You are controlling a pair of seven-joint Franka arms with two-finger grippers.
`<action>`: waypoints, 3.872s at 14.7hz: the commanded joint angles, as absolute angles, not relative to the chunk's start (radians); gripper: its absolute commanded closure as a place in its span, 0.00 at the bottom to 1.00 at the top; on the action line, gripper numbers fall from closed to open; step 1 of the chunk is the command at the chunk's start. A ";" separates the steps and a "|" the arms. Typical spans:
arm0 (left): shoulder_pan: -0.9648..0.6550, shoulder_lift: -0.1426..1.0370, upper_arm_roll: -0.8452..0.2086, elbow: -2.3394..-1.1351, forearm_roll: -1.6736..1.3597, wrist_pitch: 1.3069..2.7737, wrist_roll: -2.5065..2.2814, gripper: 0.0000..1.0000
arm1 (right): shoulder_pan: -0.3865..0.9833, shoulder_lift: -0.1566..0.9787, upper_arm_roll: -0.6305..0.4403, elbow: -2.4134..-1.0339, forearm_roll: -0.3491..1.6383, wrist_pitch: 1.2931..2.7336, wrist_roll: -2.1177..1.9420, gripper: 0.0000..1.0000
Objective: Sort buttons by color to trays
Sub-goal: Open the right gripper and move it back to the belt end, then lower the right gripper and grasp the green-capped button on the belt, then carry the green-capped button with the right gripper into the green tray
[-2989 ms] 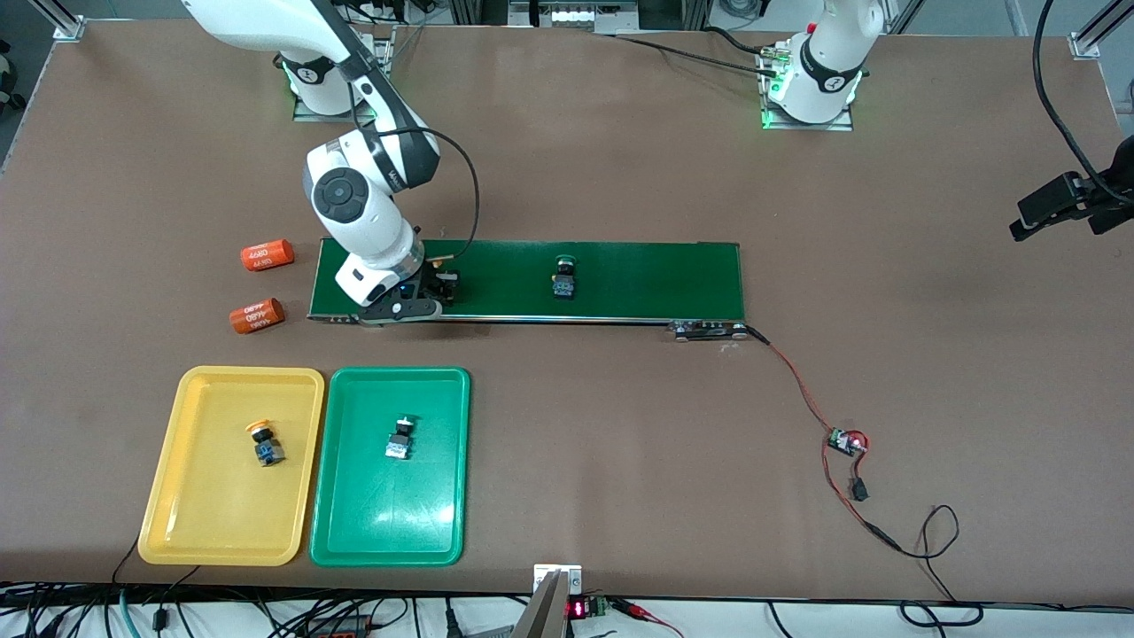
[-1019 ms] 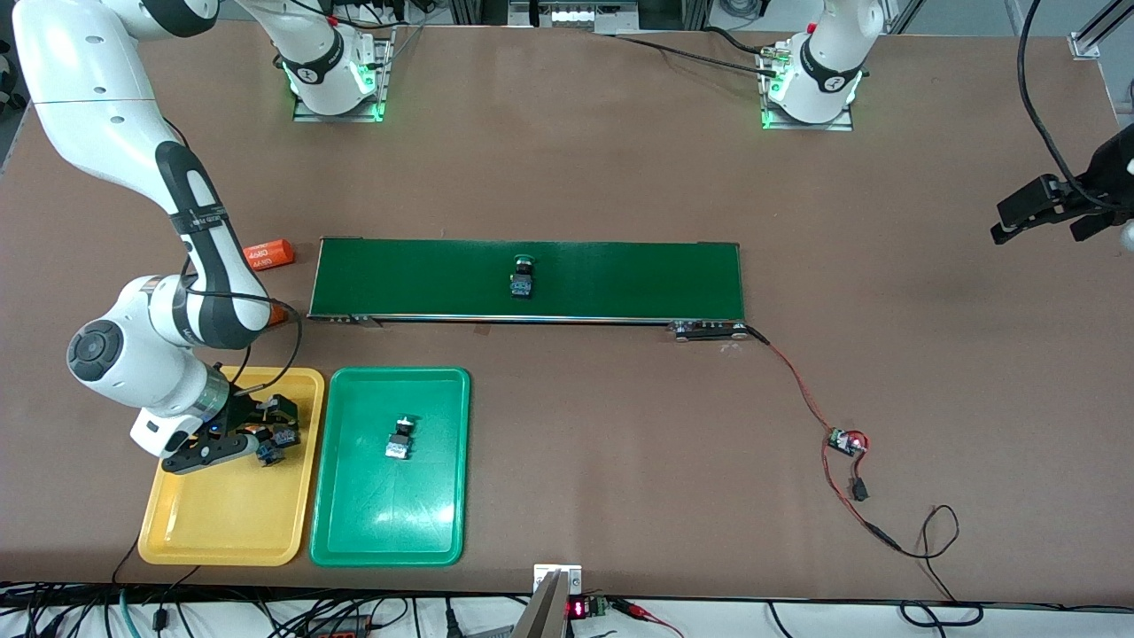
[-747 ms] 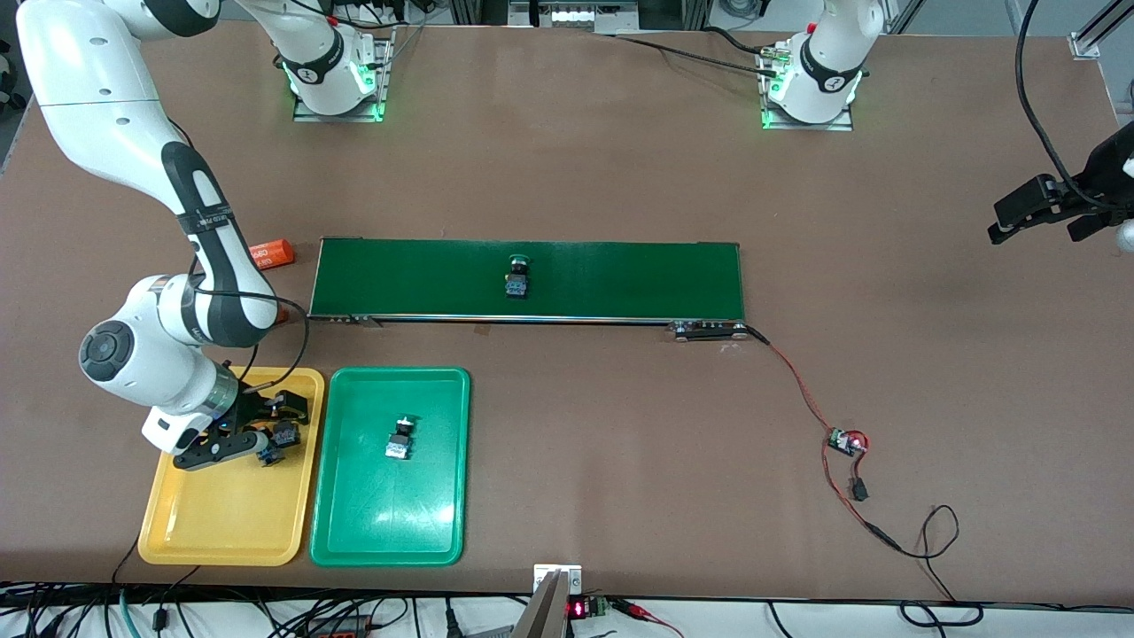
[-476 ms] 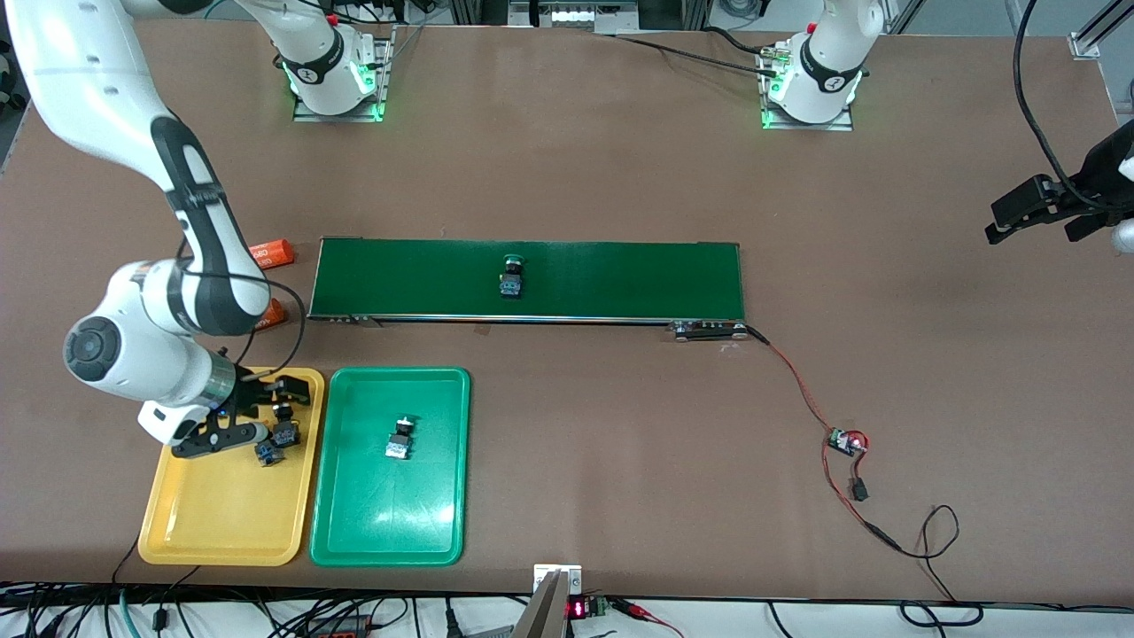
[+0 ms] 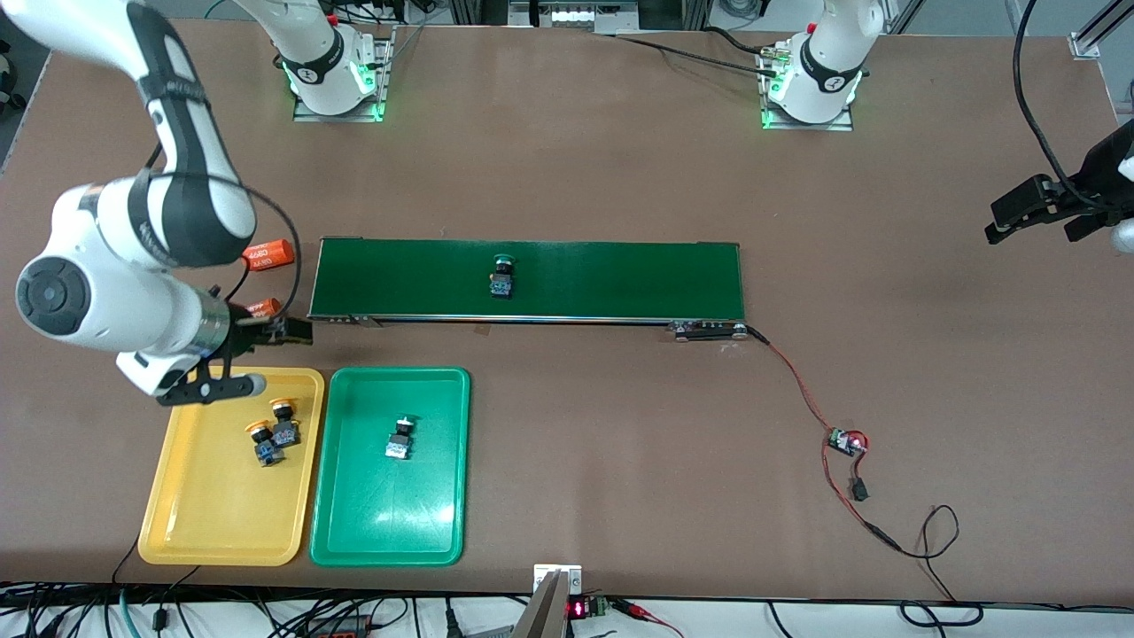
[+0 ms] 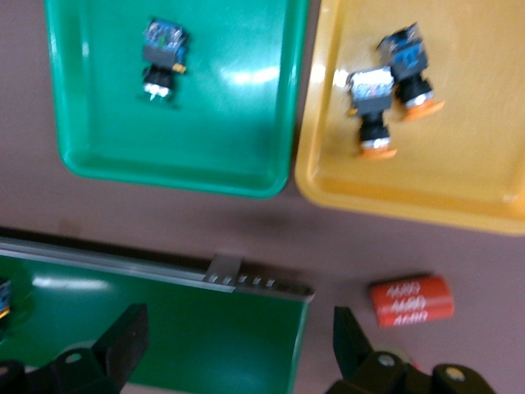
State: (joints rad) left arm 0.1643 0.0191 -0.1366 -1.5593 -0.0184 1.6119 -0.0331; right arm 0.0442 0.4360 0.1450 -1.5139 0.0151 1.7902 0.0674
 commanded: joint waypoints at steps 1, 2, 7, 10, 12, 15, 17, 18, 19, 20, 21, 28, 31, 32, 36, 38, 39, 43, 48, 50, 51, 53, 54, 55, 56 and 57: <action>0.176 -0.003 -0.141 -1.582 -0.029 1.626 -0.015 0.00 | 0.101 0.333 0.140 -1.616 0.025 1.776 0.158 0.00; 0.176 -0.005 -0.141 -1.582 -0.028 1.625 -0.015 0.00 | 0.118 0.313 0.140 -1.630 0.026 1.775 0.173 0.00; 0.176 -0.005 -0.141 -1.578 -0.028 1.625 -0.014 0.00 | 0.155 0.140 0.144 -1.880 0.028 1.900 0.212 0.00; 0.176 -0.003 -0.140 -1.582 -0.028 1.626 -0.014 0.00 | 0.190 0.043 0.149 -2.081 0.046 2.061 0.216 0.00; 0.176 -0.003 -0.140 -1.580 -0.028 1.628 -0.014 0.00 | 0.216 0.041 0.153 -2.105 0.046 2.074 0.280 0.00; 0.175 0.002 -0.141 -1.580 -0.028 1.629 -0.015 0.00 | 0.273 0.058 0.152 -2.129 0.045 2.132 0.385 0.00; 0.175 0.002 -0.141 -1.580 -0.028 1.629 -0.014 0.00 | 0.281 0.081 0.153 -2.161 0.044 2.213 0.394 0.00; 0.175 0.002 -0.141 -1.580 -0.028 1.629 -0.015 0.00 | 0.291 0.090 0.153 -2.175 0.044 2.255 0.394 0.00; 0.176 0.002 -0.140 -1.580 -0.029 1.629 -0.014 0.00 | 0.301 0.100 0.152 -2.186 0.044 2.290 0.397 0.00; 0.176 0.003 -0.140 -1.580 -0.028 1.629 -0.014 0.00 | 0.310 0.112 0.152 -2.189 0.044 2.316 0.416 0.00; 0.176 0.003 -0.138 -1.580 -0.028 1.629 -0.014 0.00 | 0.322 0.127 0.152 -2.189 0.044 2.330 0.435 0.00; 0.176 0.005 -0.140 -1.580 -0.028 1.631 -0.014 0.00 | 0.333 0.210 0.150 -2.186 0.034 2.414 0.460 0.00; 0.176 0.003 -0.140 -1.578 -0.028 1.631 -0.014 0.00 | 0.330 0.227 0.150 -2.177 0.034 2.431 0.471 0.00; 0.176 0.005 -0.140 -1.580 -0.028 1.632 -0.014 0.00 | 0.325 0.230 0.150 -2.177 0.034 2.431 0.471 0.00; 0.176 0.008 -0.140 -1.585 -0.026 1.646 -0.014 0.00 | 0.321 0.230 0.149 -2.177 0.034 2.427 0.515 0.00; 0.176 0.006 -0.138 -1.583 -0.026 1.644 -0.014 0.00 | 0.321 0.233 0.149 -2.177 0.034 2.427 0.546 0.00; 0.176 0.006 -0.138 -1.583 -0.025 1.644 -0.014 0.00 | 0.325 0.239 0.149 -2.177 0.032 2.427 0.548 0.00; 0.176 0.006 -0.138 -1.583 -0.025 1.644 -0.014 0.00 | 0.333 0.247 0.149 -2.177 0.026 2.424 0.545 0.00; 0.176 0.006 -0.137 -1.583 -0.025 1.644 -0.014 0.00 | 0.333 0.262 0.149 -2.177 0.017 2.425 0.545 0.00; 0.176 0.006 -0.137 -1.582 -0.025 1.644 -0.014 0.00 | 0.327 0.290 0.147 -2.174 -0.024 2.430 0.548 0.00; 0.176 0.006 -0.137 -1.583 -0.025 1.644 -0.014 0.00 | 0.319 0.310 0.147 -2.168 -0.058 2.431 0.548 0.00; 0.176 0.006 -0.137 -1.582 -0.025 1.644 -0.014 0.00 | 0.316 0.340 0.144 -2.158 -0.084 2.431 0.546 0.07; 0.176 0.006 -0.137 -1.582 -0.023 1.644 -0.014 0.00 | 0.318 0.341 0.144 -2.157 -0.089 2.431 0.545 0.15; 0.176 0.006 -0.137 -1.582 -0.023 1.644 -0.014 0.00 | 0.316 0.341 0.143 -2.157 -0.090 2.431 0.542 0.28; 0.176 0.005 -0.137 -1.582 -0.021 1.644 -0.014 0.00 | 0.313 0.341 0.143 -2.152 -0.091 2.430 0.537 0.41; 0.176 0.005 -0.137 -1.582 -0.021 1.644 -0.014 0.00 | 0.307 0.341 0.143 -2.146 -0.091 2.425 0.534 0.54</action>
State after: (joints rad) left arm 0.1703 0.0199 -0.1356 -1.5678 -0.0184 1.6318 -0.0331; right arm 0.3221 0.3357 0.1390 -2.1674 -0.0662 2.4312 0.5294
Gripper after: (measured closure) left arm 0.000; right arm 0.357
